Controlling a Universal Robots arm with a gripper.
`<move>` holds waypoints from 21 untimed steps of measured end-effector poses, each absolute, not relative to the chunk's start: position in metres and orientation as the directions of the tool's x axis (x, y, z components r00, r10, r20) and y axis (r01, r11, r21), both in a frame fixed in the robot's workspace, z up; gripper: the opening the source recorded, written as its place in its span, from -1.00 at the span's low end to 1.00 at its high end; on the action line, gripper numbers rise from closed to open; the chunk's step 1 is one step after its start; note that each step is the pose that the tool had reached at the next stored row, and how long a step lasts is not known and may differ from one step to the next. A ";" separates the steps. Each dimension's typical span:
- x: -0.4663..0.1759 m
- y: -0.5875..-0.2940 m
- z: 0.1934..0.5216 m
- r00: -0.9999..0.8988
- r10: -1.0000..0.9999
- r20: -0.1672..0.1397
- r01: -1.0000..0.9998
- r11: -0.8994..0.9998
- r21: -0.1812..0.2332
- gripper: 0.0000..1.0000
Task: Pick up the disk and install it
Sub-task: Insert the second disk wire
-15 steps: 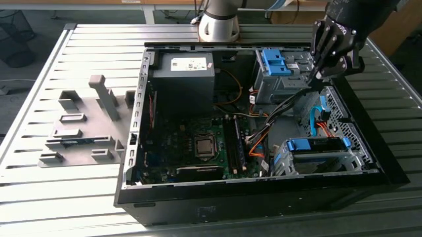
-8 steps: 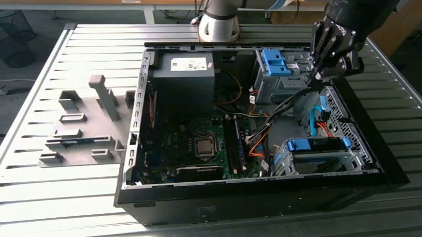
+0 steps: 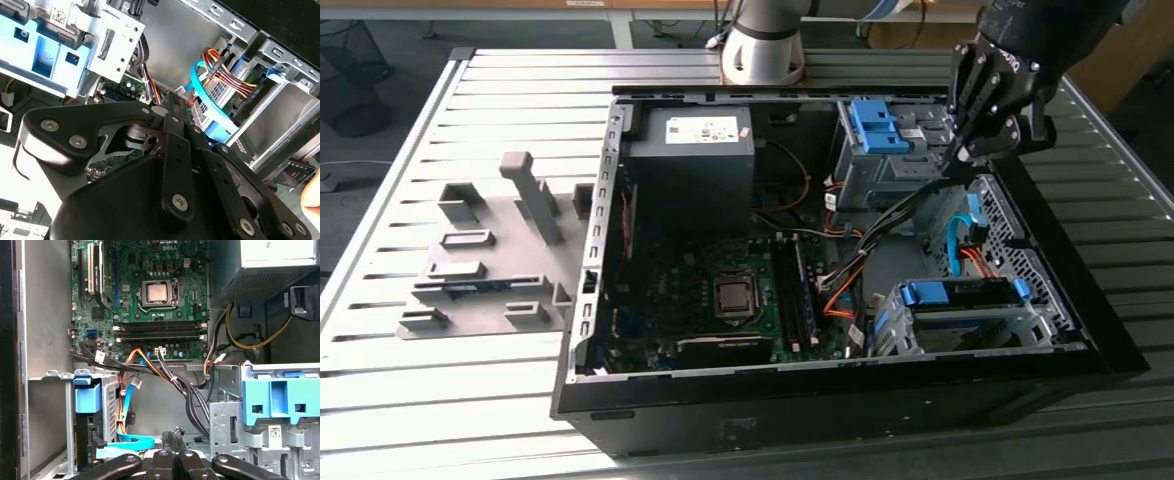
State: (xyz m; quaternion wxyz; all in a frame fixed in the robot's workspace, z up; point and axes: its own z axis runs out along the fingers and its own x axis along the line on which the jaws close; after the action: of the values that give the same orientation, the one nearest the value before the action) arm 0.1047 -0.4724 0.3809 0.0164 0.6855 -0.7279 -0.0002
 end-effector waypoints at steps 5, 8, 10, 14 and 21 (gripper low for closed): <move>0.105 -0.477 0.381 -0.060 -0.998 0.023 -0.998 0.060 0.023 -0.79; 0.105 -0.477 0.381 -0.060 -0.998 0.024 -0.998 0.060 0.023 -0.79; 0.105 -0.477 0.381 -0.060 -0.998 0.024 -0.998 0.060 0.023 -0.79; 0.105 -0.477 0.382 -0.060 -0.998 0.025 -0.998 0.060 0.023 -0.79; 0.105 -0.477 0.390 -0.060 -0.998 0.024 -0.998 0.060 0.023 -0.79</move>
State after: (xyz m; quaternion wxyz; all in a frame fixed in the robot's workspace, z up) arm 0.1047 -0.4768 0.3899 0.0167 0.6855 -0.7279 0.0001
